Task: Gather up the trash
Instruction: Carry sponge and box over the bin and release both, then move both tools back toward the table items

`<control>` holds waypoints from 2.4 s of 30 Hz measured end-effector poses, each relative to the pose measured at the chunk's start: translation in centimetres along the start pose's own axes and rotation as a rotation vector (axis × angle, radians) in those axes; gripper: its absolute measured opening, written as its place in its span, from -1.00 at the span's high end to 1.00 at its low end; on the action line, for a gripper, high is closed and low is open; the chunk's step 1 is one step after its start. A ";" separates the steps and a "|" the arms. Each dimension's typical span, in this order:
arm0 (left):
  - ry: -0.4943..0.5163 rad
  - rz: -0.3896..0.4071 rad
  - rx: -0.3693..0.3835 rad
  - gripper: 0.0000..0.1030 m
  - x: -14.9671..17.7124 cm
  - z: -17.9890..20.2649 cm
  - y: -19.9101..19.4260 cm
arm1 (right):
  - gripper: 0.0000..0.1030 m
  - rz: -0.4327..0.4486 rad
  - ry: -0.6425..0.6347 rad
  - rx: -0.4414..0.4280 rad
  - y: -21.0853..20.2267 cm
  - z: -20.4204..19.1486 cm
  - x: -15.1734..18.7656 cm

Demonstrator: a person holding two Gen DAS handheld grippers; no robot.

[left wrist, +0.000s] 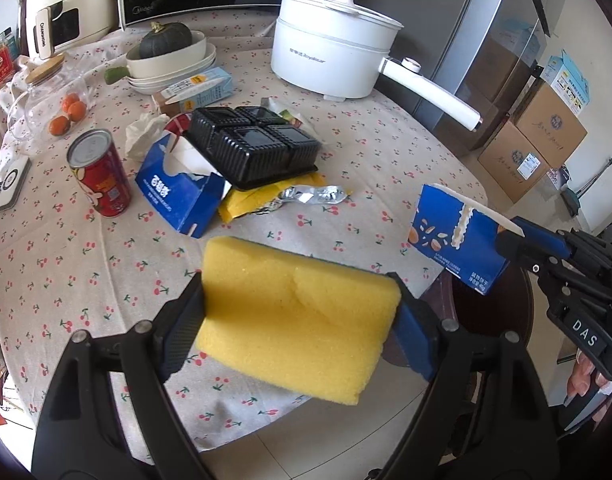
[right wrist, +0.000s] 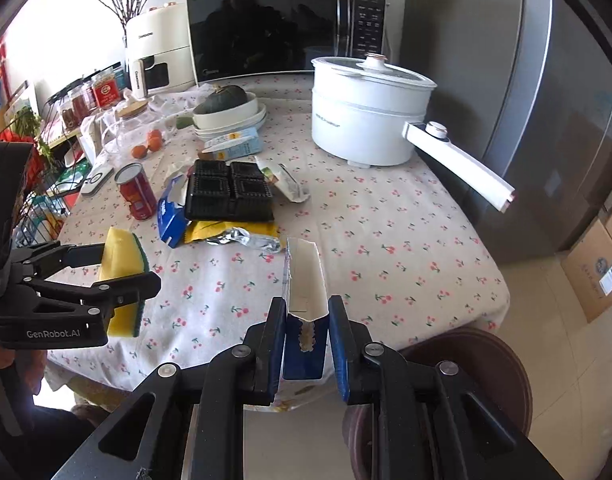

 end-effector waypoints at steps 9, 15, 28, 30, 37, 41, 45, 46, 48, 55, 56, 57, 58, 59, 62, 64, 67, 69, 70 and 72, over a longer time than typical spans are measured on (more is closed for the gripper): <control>0.077 0.022 0.091 -0.66 -1.2 7.8 1.9 | 0.57 -0.015 0.118 0.075 -2.5 8.2 1.6; 0.129 0.024 0.151 -0.66 -1.4 12.6 4.1 | 0.57 -0.043 0.178 0.139 -3.2 13.9 4.1; 0.305 0.093 0.296 -0.69 -2.1 22.0 6.7 | 0.57 -0.121 0.268 0.228 -3.5 21.5 8.4; 0.322 0.115 0.289 -0.76 -2.2 22.4 7.2 | 0.57 -0.123 0.277 0.237 -3.5 22.0 8.5; 0.312 0.074 0.233 -0.96 -1.8 21.5 8.2 | 0.57 -0.121 0.276 0.235 -3.5 21.9 8.2; 0.329 0.082 0.204 -0.97 -1.8 20.9 7.5 | 0.57 -0.125 0.272 0.235 -3.3 21.6 8.2; 0.329 0.085 0.176 -0.97 -1.8 19.7 6.8 | 0.56 -0.124 0.271 0.237 -3.3 21.6 8.2; 0.327 0.084 0.165 -0.97 -1.8 19.3 6.6 | 0.55 -0.123 0.273 0.241 -3.2 21.6 8.2; 0.316 0.081 0.146 -0.97 -1.8 18.3 6.4 | 0.29 -0.111 0.286 0.257 -3.3 21.8 8.0; 0.254 0.063 0.062 -0.97 -1.6 13.8 5.2 | -0.61 -0.065 0.309 0.213 -4.2 20.3 6.5; 0.245 0.058 0.047 -0.97 -1.5 13.0 5.1 | -0.61 -0.065 0.303 0.211 -4.1 20.0 6.3; 0.235 0.053 0.030 -0.97 -1.4 12.2 4.9 | -0.62 -0.067 0.296 0.209 -4.0 19.7 6.1; 0.224 0.048 0.016 -0.97 -1.3 11.4 4.7 | -0.62 -0.067 0.287 0.208 -3.9 19.3 5.9; 0.211 0.045 0.006 -0.97 -1.2 10.7 4.5 | -0.63 -0.066 0.277 0.210 -3.8 18.9 5.7; 0.178 0.038 -0.029 -0.97 -1.0 8.4 3.6 | -0.64 -0.060 0.249 0.212 -3.4 17.7 4.9; 0.161 0.039 -0.050 -0.97 -0.8 6.9 2.8 | -0.65 -0.048 0.232 0.206 -3.4 16.7 4.3; 0.132 0.040 -0.087 -0.97 -0.6 4.6 1.7 | -0.67 -0.020 0.213 0.193 -3.6 15.0 3.2; 0.109 0.041 -0.114 -0.97 -0.5 3.2 1.0 | -0.69 0.001 0.202 0.187 -3.7 13.9 2.5; 0.096 0.042 -0.123 -0.97 -0.4 2.5 0.7 | -0.69 0.013 0.195 0.186 -3.7 13.4 2.2; 0.068 0.046 -0.133 -0.97 -0.3 1.2 0.1 | -0.70 0.039 0.184 0.185 -3.9 12.4 1.5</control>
Point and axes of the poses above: each gripper's, at about its wrist camera, not at the fingertips, and y roughly the way its jaws point, z to its right, x to its underside, the point moved 9 cm from there along y, roughly the way its jaws point, and after that the axes turned 14 degrees about y, right-handed, at the moved point
